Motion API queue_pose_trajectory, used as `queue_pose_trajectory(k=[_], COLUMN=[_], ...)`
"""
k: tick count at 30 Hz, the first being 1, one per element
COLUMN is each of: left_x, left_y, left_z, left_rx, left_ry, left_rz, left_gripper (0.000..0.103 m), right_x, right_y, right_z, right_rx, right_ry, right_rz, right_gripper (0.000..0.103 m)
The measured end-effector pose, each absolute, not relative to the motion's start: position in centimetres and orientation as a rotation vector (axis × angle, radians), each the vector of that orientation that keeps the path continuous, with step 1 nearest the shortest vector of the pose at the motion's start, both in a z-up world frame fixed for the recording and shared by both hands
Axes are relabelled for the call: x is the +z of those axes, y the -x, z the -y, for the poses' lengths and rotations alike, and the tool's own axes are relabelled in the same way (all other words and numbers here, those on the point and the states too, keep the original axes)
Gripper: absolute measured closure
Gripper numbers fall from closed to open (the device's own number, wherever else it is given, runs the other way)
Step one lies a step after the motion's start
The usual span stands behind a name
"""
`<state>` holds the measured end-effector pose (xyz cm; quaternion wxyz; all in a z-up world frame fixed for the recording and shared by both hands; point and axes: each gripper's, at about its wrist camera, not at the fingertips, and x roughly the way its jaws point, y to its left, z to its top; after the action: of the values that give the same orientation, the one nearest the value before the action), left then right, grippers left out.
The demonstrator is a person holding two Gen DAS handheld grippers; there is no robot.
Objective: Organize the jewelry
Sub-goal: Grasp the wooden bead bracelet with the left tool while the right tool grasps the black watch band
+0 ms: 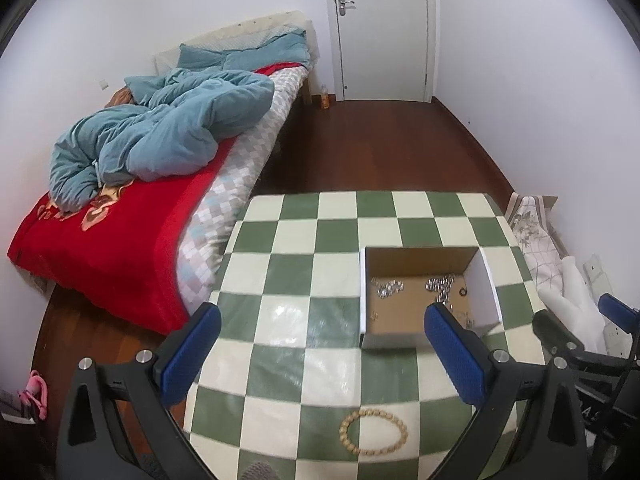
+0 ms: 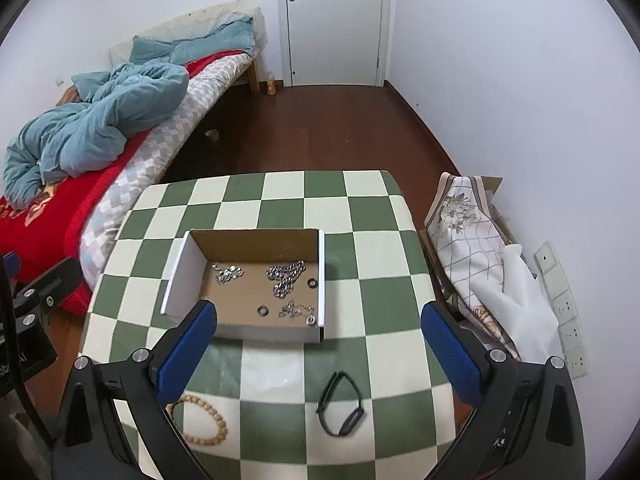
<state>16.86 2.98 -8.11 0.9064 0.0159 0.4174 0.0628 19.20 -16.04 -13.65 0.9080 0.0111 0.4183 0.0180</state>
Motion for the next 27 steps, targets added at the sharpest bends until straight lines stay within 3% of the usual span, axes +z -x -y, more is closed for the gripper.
queue_pose_trajectory(k=[5,11,22,24,25,27], left_x=[-10.5,-17.1,-25.9,-26.5,-26.8,-27.1], left_y=[-14.7,-13.2,-14.8,-15.0,-15.1,-15.2], left_z=[-3.5,-3.9,-3.9,-3.7,-3.7,-3.5], left_rx=[0.142,0.162,0.119,0.115,0.108,0.099], left_ry=[-0.035,-0.046,0.034,0.037,0.042,0.043], left_rz=[-0.931,-1.078,-1.301,-1.315,-1.322,-1.335], left_gripper=[0.0,0.0,0.0,0.002,0.007,0.019], right_x=[-15.4,-21.4,-29.4,-30.0,-30.3,-30.8], right_y=[-16.6,-14.6,-16.1,-16.6,-16.9,-17.4], right_z=[18.0,21.2,21.8,21.6,21.5,21.2], right_rx=[0.027,-0.048,-0.064,-0.065,-0.067,-0.057], right_ry=[-0.069,-0.098,-0.12,-0.134,-0.143,-0.169], right_rz=[-0.903,-1.013,-1.174,-1.185,-1.19,-1.197], right_gripper=[0.0,0.0,0.002,0.006,0.013,0.018])
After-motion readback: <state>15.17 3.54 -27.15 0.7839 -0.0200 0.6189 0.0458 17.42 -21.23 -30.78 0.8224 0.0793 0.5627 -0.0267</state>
